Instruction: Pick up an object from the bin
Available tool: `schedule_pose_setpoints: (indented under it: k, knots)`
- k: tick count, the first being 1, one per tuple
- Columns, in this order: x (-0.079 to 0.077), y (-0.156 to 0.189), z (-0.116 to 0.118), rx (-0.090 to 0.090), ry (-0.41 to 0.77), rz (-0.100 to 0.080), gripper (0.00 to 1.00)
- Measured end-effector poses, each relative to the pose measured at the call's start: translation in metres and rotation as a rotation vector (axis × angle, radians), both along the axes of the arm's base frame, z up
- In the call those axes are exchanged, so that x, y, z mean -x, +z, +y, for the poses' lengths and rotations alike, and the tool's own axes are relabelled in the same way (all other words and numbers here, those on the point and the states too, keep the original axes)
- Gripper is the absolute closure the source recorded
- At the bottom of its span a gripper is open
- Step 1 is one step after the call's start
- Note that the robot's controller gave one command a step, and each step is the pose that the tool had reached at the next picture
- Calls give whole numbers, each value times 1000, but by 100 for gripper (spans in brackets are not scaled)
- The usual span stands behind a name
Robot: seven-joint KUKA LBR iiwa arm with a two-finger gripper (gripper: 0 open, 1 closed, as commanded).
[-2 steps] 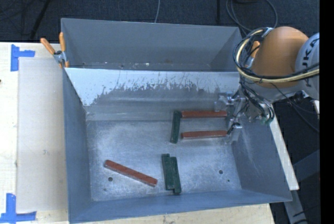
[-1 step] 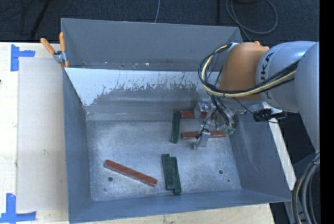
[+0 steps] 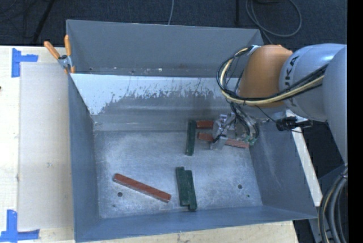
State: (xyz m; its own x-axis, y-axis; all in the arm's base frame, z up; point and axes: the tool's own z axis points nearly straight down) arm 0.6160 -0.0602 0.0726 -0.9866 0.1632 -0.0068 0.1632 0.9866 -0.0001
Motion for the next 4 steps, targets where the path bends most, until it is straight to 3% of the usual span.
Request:
schedule_pose_setpoints:
  k: [1,2,3,4]
  knots:
    - [0,162,-15,2,193,-4,100]
    - [1,157,-14,0,194,4,0]
    - [2,48,33,-4,-37,14,0]
    - [-6,-5,44,-1,26,6,0]
